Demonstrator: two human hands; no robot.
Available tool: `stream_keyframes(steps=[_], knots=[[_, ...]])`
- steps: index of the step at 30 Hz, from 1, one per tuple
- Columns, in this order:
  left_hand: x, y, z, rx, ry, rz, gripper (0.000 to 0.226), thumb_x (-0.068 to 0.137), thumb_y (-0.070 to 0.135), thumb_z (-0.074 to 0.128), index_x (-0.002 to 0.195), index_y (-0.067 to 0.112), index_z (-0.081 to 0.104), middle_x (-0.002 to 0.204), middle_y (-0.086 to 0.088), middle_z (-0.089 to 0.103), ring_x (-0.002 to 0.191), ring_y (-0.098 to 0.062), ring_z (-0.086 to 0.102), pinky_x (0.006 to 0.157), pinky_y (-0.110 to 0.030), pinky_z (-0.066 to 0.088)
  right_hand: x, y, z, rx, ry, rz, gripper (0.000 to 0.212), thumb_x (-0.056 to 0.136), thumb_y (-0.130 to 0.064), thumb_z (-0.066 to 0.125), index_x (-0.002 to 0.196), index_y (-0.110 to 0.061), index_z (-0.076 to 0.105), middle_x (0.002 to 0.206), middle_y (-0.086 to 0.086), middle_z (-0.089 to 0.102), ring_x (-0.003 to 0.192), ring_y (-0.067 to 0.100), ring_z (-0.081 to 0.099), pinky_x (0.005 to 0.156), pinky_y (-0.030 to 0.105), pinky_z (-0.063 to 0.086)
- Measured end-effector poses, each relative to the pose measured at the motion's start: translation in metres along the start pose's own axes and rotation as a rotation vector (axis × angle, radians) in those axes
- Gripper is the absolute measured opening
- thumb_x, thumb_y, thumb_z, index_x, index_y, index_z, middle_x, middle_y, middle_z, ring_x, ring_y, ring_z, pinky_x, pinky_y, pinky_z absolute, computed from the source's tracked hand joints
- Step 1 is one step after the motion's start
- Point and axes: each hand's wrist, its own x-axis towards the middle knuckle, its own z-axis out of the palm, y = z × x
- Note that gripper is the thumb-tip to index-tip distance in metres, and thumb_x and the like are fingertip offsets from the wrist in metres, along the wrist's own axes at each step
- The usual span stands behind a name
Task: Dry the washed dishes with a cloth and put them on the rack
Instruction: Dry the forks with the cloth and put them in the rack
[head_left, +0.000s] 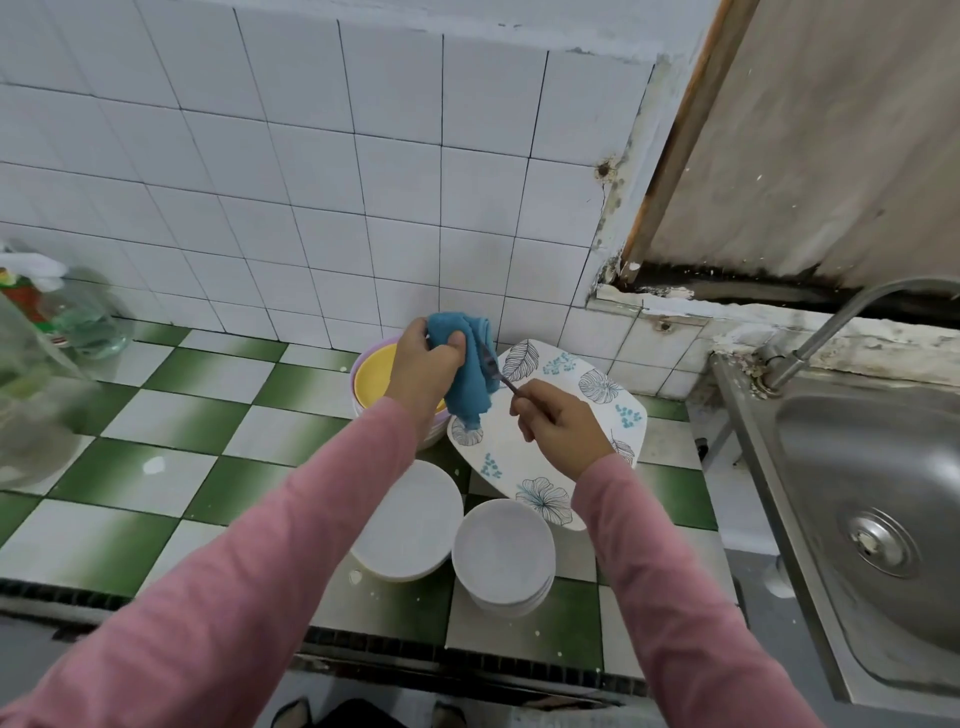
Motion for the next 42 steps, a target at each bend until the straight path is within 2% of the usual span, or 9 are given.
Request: stream_keyframes(steps=[7, 13, 16, 19, 26, 28, 30, 33, 42], knots=[[0.015, -0.002, -0.017, -0.1, 0.138, -0.029, 0.03, 0.099, 0.022, 0.056, 0.127, 0.014, 0.048, 0.119, -0.003, 0.058, 0.111, -0.024, 0.057, 0.097, -0.043, 0.05, -0.01, 0.0, -0.011, 0.192, 0.095, 0.122, 0.004, 0.093, -0.018, 0.067, 0.091, -0.015, 0.065, 0.071, 0.002, 0.064, 0.054, 0.0, 0.05, 0.051, 0.012, 0.038], [0.009, -0.012, -0.017, -0.393, -0.005, -0.349, 0.041, 0.102, 0.029, 0.051, 0.137, 0.008, 0.046, 0.133, -0.014, 0.056, 0.116, -0.034, 0.058, 0.082, -0.05, 0.055, -0.015, -0.006, -0.012, 0.469, 0.27, 0.275, 0.007, 0.097, -0.025, 0.062, 0.094, -0.019, 0.064, 0.084, 0.001, 0.051, 0.044, 0.011, 0.047, 0.041, 0.018, 0.026], [0.002, -0.011, -0.007, -0.545, -0.09, -0.454, 0.03, 0.101, 0.029, 0.052, 0.121, 0.007, 0.054, 0.118, -0.014, 0.06, 0.1, -0.03, 0.062, 0.081, -0.046, 0.054, -0.016, -0.007, -0.01, 0.538, 0.334, 0.269, 0.016, 0.1, -0.023, 0.056, 0.092, -0.021, 0.07, 0.084, 0.004, 0.058, 0.065, 0.014, 0.061, 0.056, 0.03, 0.049], [0.0, -0.009, 0.005, -0.441, -0.163, -0.422, 0.038, 0.088, 0.032, 0.069, 0.115, 0.008, 0.057, 0.116, -0.015, 0.062, 0.102, -0.031, 0.063, 0.088, -0.048, 0.055, -0.02, -0.012, -0.014, 0.448, 0.388, 0.262, 0.022, 0.101, -0.021, 0.054, 0.088, -0.026, 0.071, 0.09, 0.009, 0.062, 0.08, 0.012, 0.061, 0.076, 0.025, 0.054], [-0.01, 0.005, 0.037, 0.106, -0.35, -0.143, 0.106, 0.04, 0.074, 0.083, 0.124, 0.015, 0.056, 0.114, -0.005, 0.068, 0.104, -0.024, 0.066, 0.087, -0.043, 0.055, -0.036, -0.037, -0.035, 0.369, 0.487, 0.269, 0.016, 0.099, -0.018, 0.057, 0.1, -0.022, 0.073, 0.081, 0.016, 0.06, 0.061, 0.022, 0.048, 0.049, 0.026, 0.041], [-0.014, 0.01, 0.048, 0.096, -0.426, -0.165, 0.092, 0.053, 0.071, 0.081, 0.123, 0.017, 0.055, 0.113, -0.005, 0.066, 0.103, -0.024, 0.065, 0.087, -0.042, 0.055, -0.042, -0.044, -0.044, 0.349, 0.534, 0.249, 0.012, 0.097, -0.014, 0.06, 0.101, -0.016, 0.072, 0.086, 0.023, 0.064, 0.068, 0.021, 0.052, 0.059, 0.021, 0.047], [-0.02, 0.016, 0.06, 0.064, -0.513, -0.163, 0.077, 0.065, 0.06, 0.081, 0.123, 0.015, 0.055, 0.113, -0.007, 0.066, 0.102, -0.026, 0.065, 0.081, -0.04, 0.055, -0.05, -0.048, -0.054, 0.338, 0.593, 0.243, 0.011, 0.095, -0.009, 0.063, 0.101, -0.008, 0.072, 0.089, 0.012, 0.068, 0.073, 0.012, 0.056, 0.068, 0.016, 0.049], [-0.031, 0.023, 0.082, 0.084, -0.628, -0.09, 0.079, 0.06, 0.05, 0.084, 0.121, 0.01, 0.056, 0.11, -0.011, 0.067, 0.096, -0.025, 0.067, 0.074, -0.037, 0.057, -0.069, -0.056, -0.07, 0.301, 0.678, 0.248, 0.01, 0.095, -0.005, 0.062, 0.1, -0.003, 0.07, 0.078, 0.0, 0.06, 0.064, 0.004, 0.053, 0.057, 0.009, 0.044], [-0.102, 0.015, 0.156, 0.154, -0.848, -0.126, 0.039, 0.089, 0.048, 0.065, 0.119, 0.027, 0.053, 0.114, -0.003, 0.063, 0.103, -0.024, 0.063, 0.093, -0.047, 0.053, -0.17, -0.058, -0.114, 0.24, 1.019, 0.303, 0.018, 0.094, -0.008, 0.064, 0.098, 0.009, 0.07, 0.082, 0.026, 0.061, 0.071, 0.018, 0.053, 0.059, 0.012, 0.046]])
